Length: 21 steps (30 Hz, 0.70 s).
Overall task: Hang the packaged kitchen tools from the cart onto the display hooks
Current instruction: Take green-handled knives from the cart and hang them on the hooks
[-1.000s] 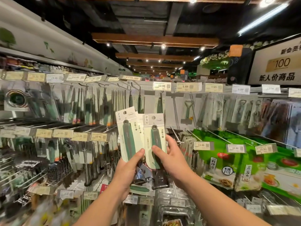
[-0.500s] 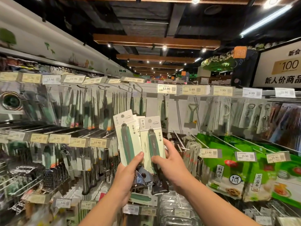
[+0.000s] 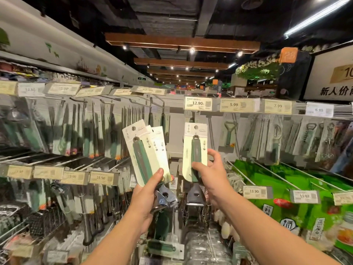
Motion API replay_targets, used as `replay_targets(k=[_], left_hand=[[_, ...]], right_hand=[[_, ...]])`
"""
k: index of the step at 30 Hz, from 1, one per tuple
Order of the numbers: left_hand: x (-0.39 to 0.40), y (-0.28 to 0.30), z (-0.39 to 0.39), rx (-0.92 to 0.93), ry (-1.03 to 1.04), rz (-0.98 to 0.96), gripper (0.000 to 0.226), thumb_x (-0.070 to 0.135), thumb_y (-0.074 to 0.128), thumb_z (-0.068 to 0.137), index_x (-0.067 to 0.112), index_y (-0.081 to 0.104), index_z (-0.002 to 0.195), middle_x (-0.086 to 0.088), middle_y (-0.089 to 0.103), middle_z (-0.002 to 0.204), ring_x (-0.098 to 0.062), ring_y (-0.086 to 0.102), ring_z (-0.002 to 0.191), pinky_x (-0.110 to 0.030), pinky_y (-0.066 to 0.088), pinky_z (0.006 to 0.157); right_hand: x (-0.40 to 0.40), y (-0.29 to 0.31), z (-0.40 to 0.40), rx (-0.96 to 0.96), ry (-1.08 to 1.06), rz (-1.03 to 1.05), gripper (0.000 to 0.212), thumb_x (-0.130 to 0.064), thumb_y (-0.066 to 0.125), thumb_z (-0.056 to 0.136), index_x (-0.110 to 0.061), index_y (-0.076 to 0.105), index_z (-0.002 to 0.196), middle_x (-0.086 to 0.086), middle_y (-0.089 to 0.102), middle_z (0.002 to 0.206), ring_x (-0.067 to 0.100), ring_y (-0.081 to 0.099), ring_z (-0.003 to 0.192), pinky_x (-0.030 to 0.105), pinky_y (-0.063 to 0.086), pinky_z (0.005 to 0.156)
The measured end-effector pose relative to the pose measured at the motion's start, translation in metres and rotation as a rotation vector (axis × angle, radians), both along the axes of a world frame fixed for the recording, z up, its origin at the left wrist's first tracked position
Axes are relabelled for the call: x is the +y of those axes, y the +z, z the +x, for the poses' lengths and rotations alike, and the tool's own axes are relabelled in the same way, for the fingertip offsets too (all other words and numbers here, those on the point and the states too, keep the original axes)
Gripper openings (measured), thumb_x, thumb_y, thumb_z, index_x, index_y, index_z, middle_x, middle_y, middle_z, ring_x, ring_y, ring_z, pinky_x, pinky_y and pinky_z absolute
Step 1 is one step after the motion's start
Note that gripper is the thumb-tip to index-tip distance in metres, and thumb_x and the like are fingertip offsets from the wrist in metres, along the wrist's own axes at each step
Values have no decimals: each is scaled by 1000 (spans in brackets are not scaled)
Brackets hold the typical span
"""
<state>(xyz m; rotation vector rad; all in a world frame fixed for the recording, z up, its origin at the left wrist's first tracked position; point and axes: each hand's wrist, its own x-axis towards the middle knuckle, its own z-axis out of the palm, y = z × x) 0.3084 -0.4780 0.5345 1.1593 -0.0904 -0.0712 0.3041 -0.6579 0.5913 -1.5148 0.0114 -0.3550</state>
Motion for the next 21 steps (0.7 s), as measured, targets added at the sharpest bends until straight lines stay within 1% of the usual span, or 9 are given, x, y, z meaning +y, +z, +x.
replay_targets(k=[3,6,9,11,13,15,18,19,21], left_hand=[[-1,-1,12,-8,1,1,108,69,94,50,12,65,136,-12,78,119,-33,76,110,-55,54,105],[1,-3,22,21,32,22,114,72,93,54,9,58,143,-12,74,129,-31,74,115,-56,50,110],[5,-1,27,-8,10,46,102,71,90,55,11,67,133,-9,79,117,-29,76,108,-53,53,107],[8,-1,31,-24,14,71,108,78,90,48,14,69,133,-6,79,118,-26,76,109,-50,54,104],[11,-1,36,-43,23,85,109,80,88,49,16,68,134,-4,79,120,-22,76,110,-45,55,101],[12,0,42,-28,37,74,117,82,89,45,15,66,137,-4,77,123,-23,74,114,-49,52,107],[12,4,48,-16,36,66,123,82,89,44,13,62,142,-5,75,128,-23,73,114,-47,55,102],[11,7,48,-17,35,60,119,80,89,46,14,62,141,-4,75,127,-21,74,112,-43,56,97],[8,12,48,-32,37,48,107,76,90,48,17,68,134,0,77,122,-18,72,110,-40,54,92]], right_hand=[[-2,6,14,-68,-47,-34,57,0,66,93,-36,39,129,4,73,110,27,77,86,51,63,80],[-3,11,24,-139,-85,-71,60,-1,67,93,-39,39,130,-1,73,110,22,76,89,43,64,77],[-6,15,36,-152,-118,-79,61,-4,66,94,-37,38,137,0,72,115,23,75,91,41,63,72],[-8,19,43,-179,-134,-82,64,-4,66,95,-35,38,144,-1,71,117,21,75,91,43,63,75],[-11,21,50,-212,-143,-41,66,-3,65,96,-32,39,149,-2,70,119,14,73,94,38,63,78],[-14,20,60,-209,-171,-21,68,-3,66,95,-30,41,152,-3,67,121,12,71,97,34,62,79],[-15,12,71,-172,-211,-88,70,-19,70,91,-35,41,154,-2,61,138,19,69,108,48,60,90],[-16,11,74,-164,-220,-127,71,-24,70,91,-37,39,154,-3,56,144,18,70,104,48,61,88],[-19,12,80,-165,-261,-170,64,-22,70,95,-33,40,151,-3,54,139,10,65,84,34,58,75]])
